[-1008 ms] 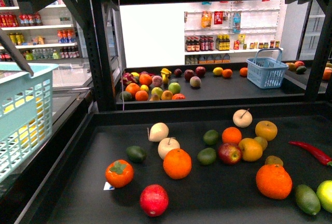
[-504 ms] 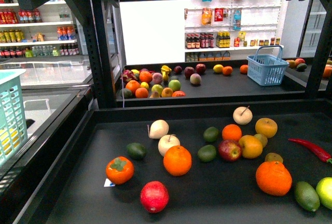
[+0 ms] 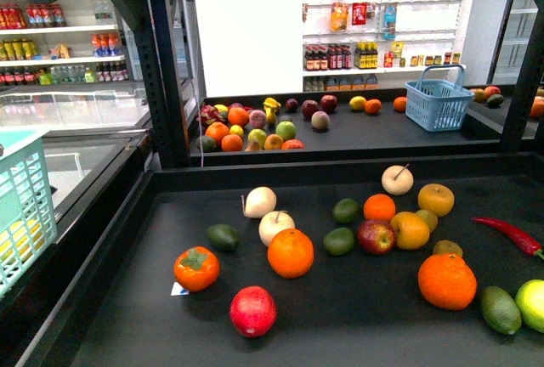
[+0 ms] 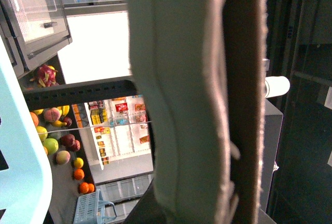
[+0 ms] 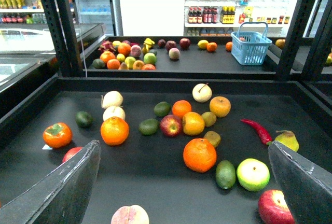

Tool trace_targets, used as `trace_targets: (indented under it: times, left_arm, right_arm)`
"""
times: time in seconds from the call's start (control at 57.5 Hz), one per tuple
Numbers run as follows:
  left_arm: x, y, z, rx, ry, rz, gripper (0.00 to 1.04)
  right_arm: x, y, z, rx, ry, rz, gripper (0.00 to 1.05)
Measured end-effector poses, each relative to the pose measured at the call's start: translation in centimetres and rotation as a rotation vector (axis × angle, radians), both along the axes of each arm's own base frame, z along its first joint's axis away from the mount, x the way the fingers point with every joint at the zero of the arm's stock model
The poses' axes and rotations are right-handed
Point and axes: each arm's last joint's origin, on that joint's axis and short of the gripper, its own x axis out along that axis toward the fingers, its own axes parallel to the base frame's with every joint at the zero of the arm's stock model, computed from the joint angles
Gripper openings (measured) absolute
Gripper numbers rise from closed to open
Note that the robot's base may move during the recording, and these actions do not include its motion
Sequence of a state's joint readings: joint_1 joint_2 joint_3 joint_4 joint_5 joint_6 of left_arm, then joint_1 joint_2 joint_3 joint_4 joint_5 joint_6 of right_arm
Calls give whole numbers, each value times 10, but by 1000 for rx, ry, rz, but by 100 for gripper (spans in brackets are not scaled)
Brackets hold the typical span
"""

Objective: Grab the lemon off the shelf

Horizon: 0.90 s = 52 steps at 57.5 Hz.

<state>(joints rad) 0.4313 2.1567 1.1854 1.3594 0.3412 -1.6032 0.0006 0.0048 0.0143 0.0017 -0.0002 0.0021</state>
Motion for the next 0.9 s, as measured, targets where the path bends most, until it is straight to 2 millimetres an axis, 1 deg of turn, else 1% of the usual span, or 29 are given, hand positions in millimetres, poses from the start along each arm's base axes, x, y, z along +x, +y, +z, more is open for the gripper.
trace_targets:
  times: [0.156, 0.295, 0.313, 0.348, 0.365, 0.4, 0.417, 0.539, 0.695, 0.73, 0.782, 0.904]
  left_arm:
    - [0, 0, -1, 8, 8, 4, 7]
    - [1, 1, -1, 55, 19, 23, 31]
    - [1, 1, -1, 57, 20, 24, 33]
    - [2, 1, -2, 61, 28, 27, 40]
    - [2, 1, -2, 64, 30, 28, 42]
    - [2, 1, -2, 69, 35, 31, 49]
    - [2, 1, -3, 70, 37, 31, 51]
    - [2, 2, -5, 69, 69, 37, 72]
    - [-1, 1, 1, 80, 116, 55, 98]
    - [-2, 1, 4, 85, 117, 59, 98]
    - [-4, 1, 8, 88, 120, 68, 96]
    - [-10, 0, 17, 99, 144, 81, 97]
  right_arm:
    - [0, 0, 0, 0, 0, 0, 97]
    - [0, 0, 0, 0, 0, 0, 97]
    - [0, 0, 0, 0, 0, 0, 97]
    - [0, 0, 0, 0, 0, 0, 97]
    - [0, 0, 0, 0, 0, 0, 97]
    - [0, 0, 0, 0, 0, 0, 97]
    - [0, 0, 0, 0, 0, 0, 97]
    - [0, 0, 0, 0, 0, 0, 97]
    - [0, 0, 0, 0, 0, 0, 97]
    - [0, 0, 0, 0, 0, 0, 97]
    - [0, 0, 0, 0, 0, 0, 97]
    - [0, 0, 0, 0, 0, 0, 97]
